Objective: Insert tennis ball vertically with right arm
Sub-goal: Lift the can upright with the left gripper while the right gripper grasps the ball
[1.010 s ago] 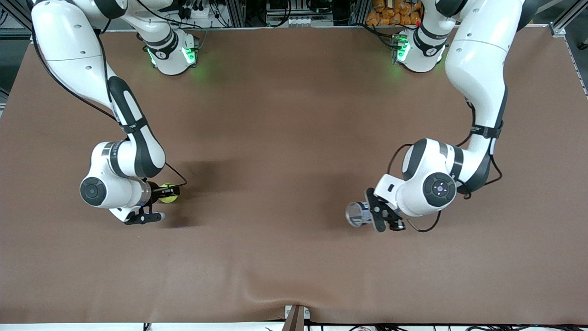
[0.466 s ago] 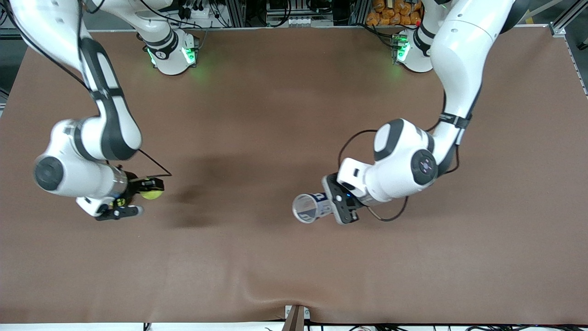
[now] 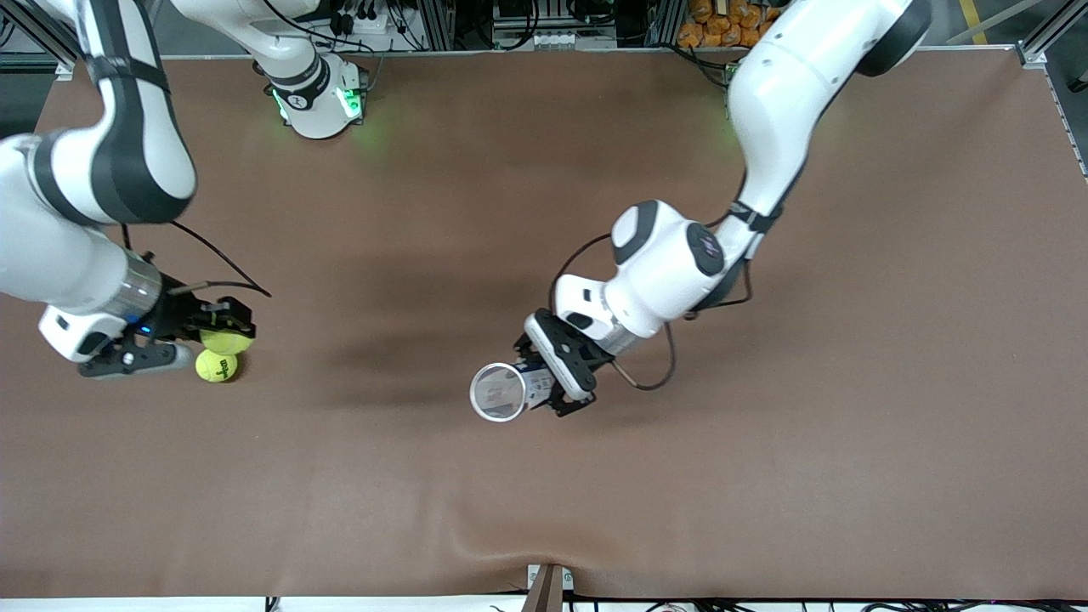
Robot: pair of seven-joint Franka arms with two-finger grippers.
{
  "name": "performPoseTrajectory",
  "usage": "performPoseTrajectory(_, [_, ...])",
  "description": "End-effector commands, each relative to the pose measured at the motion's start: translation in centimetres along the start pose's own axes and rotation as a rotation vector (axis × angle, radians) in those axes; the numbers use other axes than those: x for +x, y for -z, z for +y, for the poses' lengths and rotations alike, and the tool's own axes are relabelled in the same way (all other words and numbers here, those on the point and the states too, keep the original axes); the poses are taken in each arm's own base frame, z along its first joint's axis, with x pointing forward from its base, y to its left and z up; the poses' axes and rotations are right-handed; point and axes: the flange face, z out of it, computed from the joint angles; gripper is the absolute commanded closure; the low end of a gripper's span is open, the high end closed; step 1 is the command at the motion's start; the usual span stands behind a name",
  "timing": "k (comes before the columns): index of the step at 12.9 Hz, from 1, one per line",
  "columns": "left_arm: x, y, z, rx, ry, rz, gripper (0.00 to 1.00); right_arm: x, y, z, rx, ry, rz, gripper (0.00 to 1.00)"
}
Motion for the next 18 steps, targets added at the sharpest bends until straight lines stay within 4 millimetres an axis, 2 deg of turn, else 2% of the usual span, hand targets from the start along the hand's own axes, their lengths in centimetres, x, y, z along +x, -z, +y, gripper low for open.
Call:
performPoseTrajectory(1, [-1.3, -2.1, 1.8, 0.069, 0.072, 0.111, 0.49, -1.0, 3.3, 0.5, -0.013, -0.004, 0.042, 1.0])
performPoseTrajectory(4, [-2.4, -3.6, 6.5, 0.104, 0.142, 0.206, 0.49, -1.2, 2.9, 1.8, -0.026, -0.02, 0.018, 1.0])
performPoseTrajectory(5, [-3.7, -4.7, 7.8, 0.111, 0.161, 0.214, 0.49, -1.1, 2.9, 1.9, -0.035, -0.017, 0.018, 1.0])
performPoseTrajectory(7, [-7.6, -7.8, 10.7, 0.135, 0.159, 0.216, 0.49, -1.0, 2.6, 1.9, -0.038, -0.016, 0.017, 1.0])
performPoseTrajectory(8, [-9.4, -9.0, 11.6, 0.15, 0.156, 0.218, 0.49, -0.9, 2.7, 1.9, -0.039, -0.016, 0.027, 1.0])
performPoseTrajectory(9, [-10.4, -9.5, 11.7, 0.166, 0.153, 0.223, 0.49, -0.8, 2.6, 1.9, -0.04, -0.016, 0.033, 1.0])
performPoseTrajectory(11, [-11.8, -10.4, 13.2, 0.171, 0.142, 0.225, 0.49, -0.7, 2.3, 1.5, -0.039, -0.023, 0.031, 1.0])
performPoseTrajectory(13, [-12.3, -10.8, 14.2, 0.163, 0.138, 0.222, 0.5, -0.5, 2.2, 0.6, -0.037, -0.054, 0.038, 1.0])
performPoseTrajectory(15, [-12.4, -10.9, 14.3, 0.162, 0.141, 0.221, 0.5, -0.2, 1.7, -3.1, -0.032, -0.108, 0.038, 1.0])
performPoseTrajectory(18, [-12.7, -11.2, 14.2, 0.164, 0.145, 0.216, 0.5, -0.5, 0.7, -12.2, -0.02, -0.218, 0.037, 1.0])
